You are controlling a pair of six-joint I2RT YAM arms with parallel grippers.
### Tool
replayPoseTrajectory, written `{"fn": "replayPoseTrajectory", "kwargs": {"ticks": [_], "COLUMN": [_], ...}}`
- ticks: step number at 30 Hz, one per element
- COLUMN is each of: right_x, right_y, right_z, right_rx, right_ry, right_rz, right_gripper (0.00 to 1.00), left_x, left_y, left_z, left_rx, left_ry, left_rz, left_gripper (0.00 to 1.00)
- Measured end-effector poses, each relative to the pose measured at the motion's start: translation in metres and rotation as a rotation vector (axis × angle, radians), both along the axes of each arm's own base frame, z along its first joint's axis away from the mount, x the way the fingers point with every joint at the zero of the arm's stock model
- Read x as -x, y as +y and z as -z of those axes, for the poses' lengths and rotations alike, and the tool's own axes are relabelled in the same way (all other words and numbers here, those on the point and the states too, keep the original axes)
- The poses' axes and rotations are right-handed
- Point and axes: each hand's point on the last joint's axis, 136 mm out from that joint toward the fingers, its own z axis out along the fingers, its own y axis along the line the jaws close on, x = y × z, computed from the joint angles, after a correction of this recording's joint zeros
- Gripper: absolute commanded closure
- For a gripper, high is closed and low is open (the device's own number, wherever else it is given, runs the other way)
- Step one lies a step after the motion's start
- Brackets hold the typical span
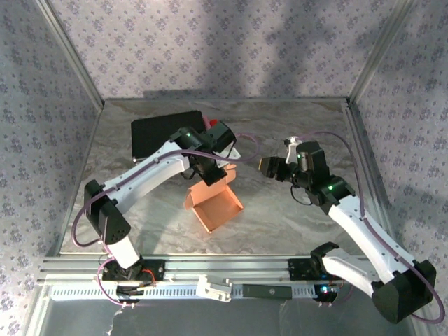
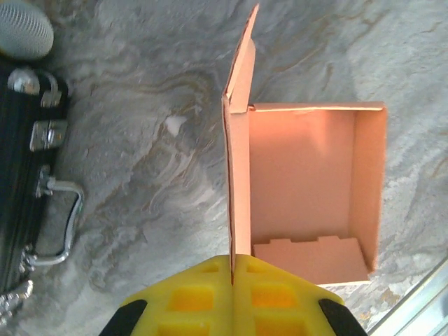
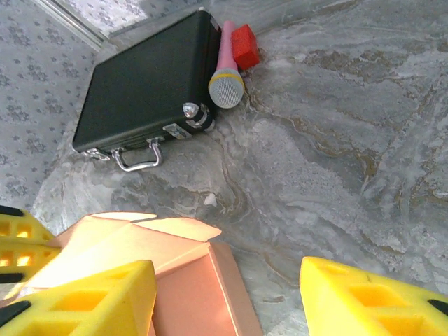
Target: Fold the paper box
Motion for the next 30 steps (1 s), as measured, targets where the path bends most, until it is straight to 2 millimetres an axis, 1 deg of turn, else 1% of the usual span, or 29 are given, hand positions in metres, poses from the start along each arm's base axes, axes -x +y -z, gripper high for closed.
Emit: {"fn": "replayPoseTrajectory", "kwargs": {"ticks": [3, 5, 7, 12, 15, 19, 21, 26, 28, 30], "right_x": [0.000, 0.002, 0.002, 0.002, 0.000, -0.001, -0.002, -0.002, -0.003, -0.001], "right_y": [0.001, 0.001, 0.001, 0.002, 0.001, 0.000, 0.000, -0.001, -0.002, -0.001], "right_z": [0.008, 0.014, 0.018, 0.025, 0.027, 0.034, 0.037, 0.038, 0.038, 0.045], "right_rx": [0.011, 0.017, 0.020, 0.027, 0.032, 0.042, 0.047, 0.050, 0.040, 0.027], "right_ry": [0.018, 0.031, 0.043, 0.062, 0.069, 0.090, 0.100, 0.101, 0.112, 0.137], "right_rz": [-0.008, -0.012, -0.015, -0.018, -0.012, -0.008, -0.007, 0.003, 0.021, 0.049], "right_gripper": [0.42, 0.42, 0.42, 0.42, 0.41, 0.41, 0.42, 0.42, 0.42, 0.42], "left_x": [-0.006, -0.012, -0.018, -0.024, -0.030, -0.034, -0.034, -0.032, -0.032, -0.031], "left_y": [-0.011, -0.018, -0.024, -0.032, -0.040, -0.041, -0.041, -0.039, -0.039, -0.040], "left_z": [-0.013, -0.019, -0.021, -0.004, 0.007, 0.018, 0.020, 0.024, 0.021, 0.016], "left_rx": [0.007, 0.006, -0.003, -0.061, -0.092, -0.118, -0.119, -0.111, -0.102, -0.090], "left_ry": [-0.036, -0.061, -0.081, -0.072, -0.062, -0.066, -0.075, -0.088, -0.098, -0.102], "left_rz": [0.103, 0.154, 0.200, 0.308, 0.354, 0.389, 0.398, 0.404, 0.399, 0.387], "left_gripper": [1.00, 1.00, 1.00, 1.00, 1.00, 1.00, 1.00, 1.00, 1.00, 1.00]}}
